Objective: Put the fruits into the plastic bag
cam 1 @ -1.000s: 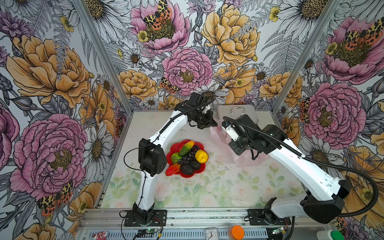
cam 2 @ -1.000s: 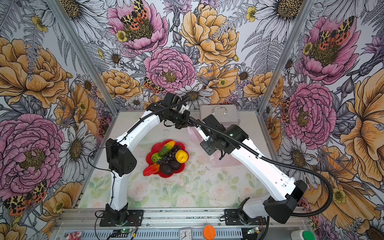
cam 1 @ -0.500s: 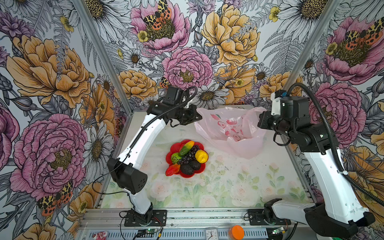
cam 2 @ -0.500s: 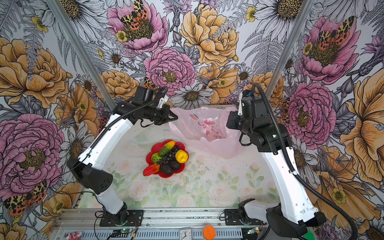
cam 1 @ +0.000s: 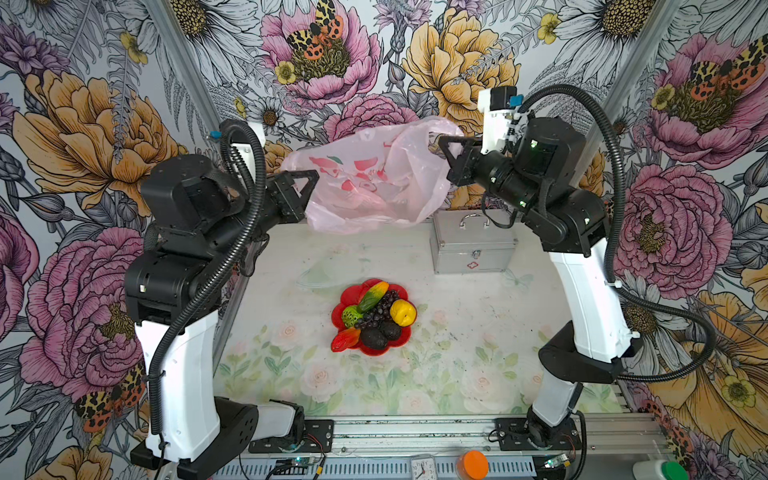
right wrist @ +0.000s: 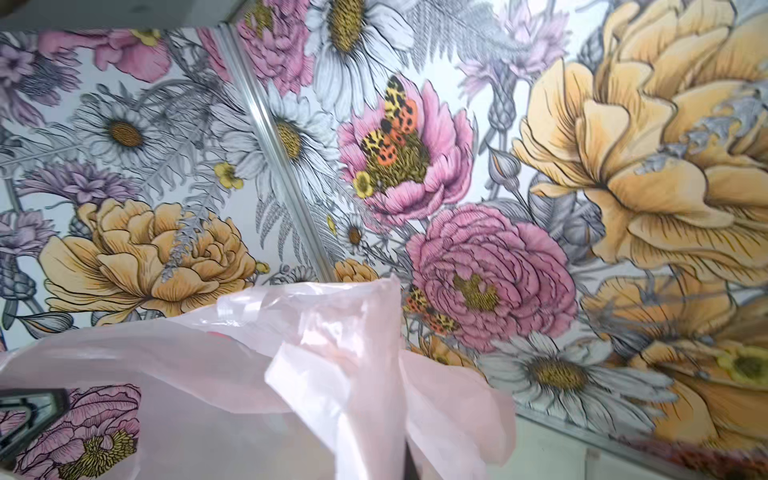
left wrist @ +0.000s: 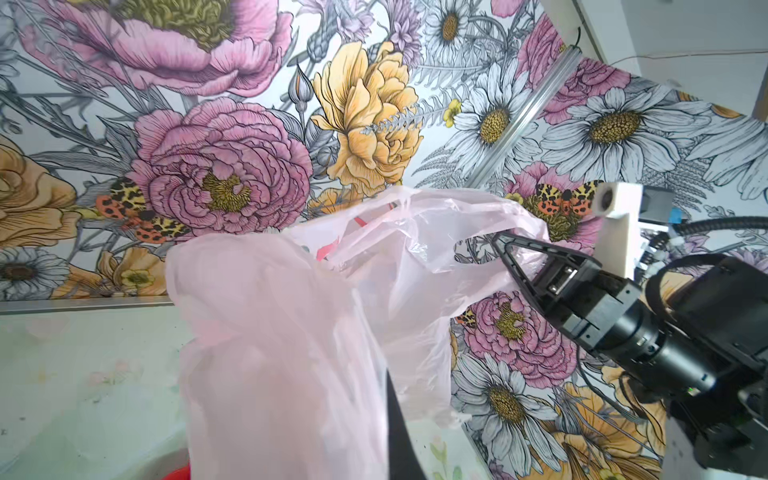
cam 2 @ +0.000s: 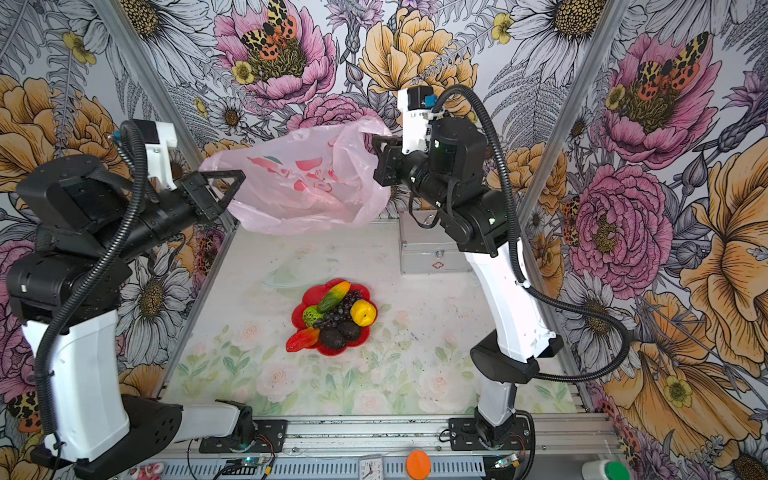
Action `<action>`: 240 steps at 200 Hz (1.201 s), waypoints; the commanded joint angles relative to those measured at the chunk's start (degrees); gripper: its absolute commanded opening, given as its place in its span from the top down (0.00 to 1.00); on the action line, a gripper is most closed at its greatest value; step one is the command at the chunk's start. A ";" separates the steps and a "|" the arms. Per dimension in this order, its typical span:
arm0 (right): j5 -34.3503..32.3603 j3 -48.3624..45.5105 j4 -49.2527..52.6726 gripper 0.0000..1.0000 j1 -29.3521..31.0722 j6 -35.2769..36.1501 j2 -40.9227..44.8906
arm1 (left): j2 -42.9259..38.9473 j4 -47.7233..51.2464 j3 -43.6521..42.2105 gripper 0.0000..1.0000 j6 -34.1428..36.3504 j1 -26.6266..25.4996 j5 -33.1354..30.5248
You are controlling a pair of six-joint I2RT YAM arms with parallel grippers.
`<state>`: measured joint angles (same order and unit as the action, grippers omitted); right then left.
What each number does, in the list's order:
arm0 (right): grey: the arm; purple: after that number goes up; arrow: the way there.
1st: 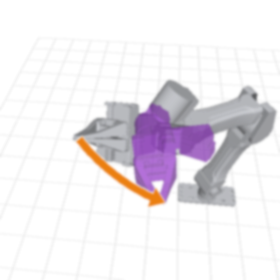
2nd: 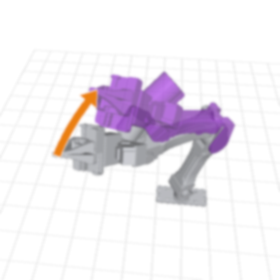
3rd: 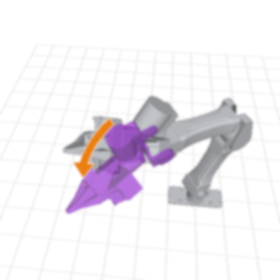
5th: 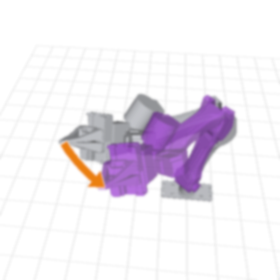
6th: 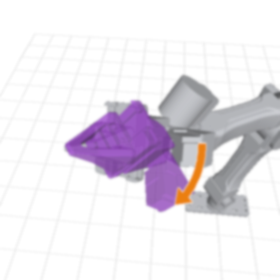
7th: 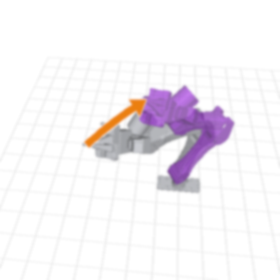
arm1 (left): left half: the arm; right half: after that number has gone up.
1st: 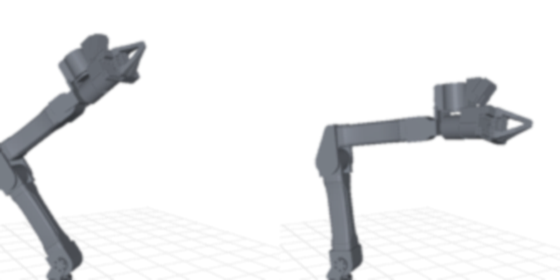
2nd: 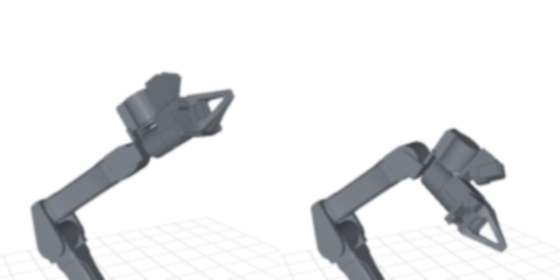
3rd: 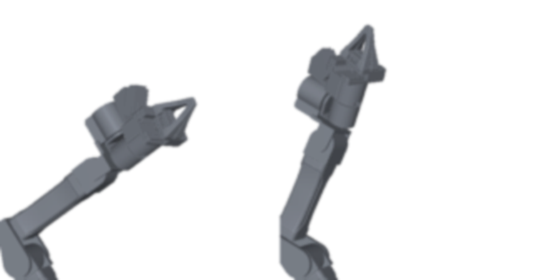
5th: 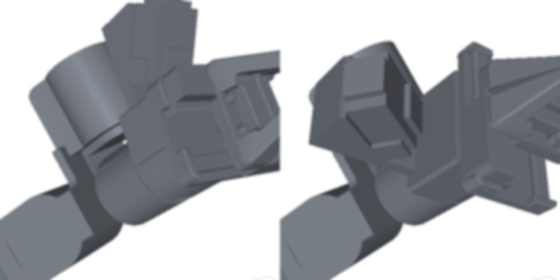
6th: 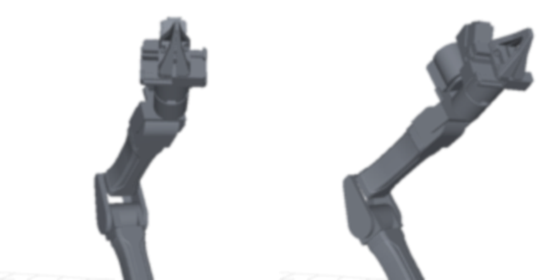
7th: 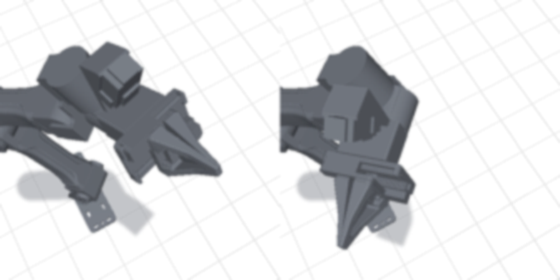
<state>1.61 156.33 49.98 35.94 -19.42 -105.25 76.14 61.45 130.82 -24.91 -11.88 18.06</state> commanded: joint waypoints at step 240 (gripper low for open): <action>-5.26 -40.93 -31.48 1.00 2.76 6.38 14.22 | -10.84 -35.71 -31.87 1.00 25.67 -30.74 -43.75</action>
<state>2.72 138.15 23.73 39.27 -13.87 -97.73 77.87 44.51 123.74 -8.43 -41.63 -6.00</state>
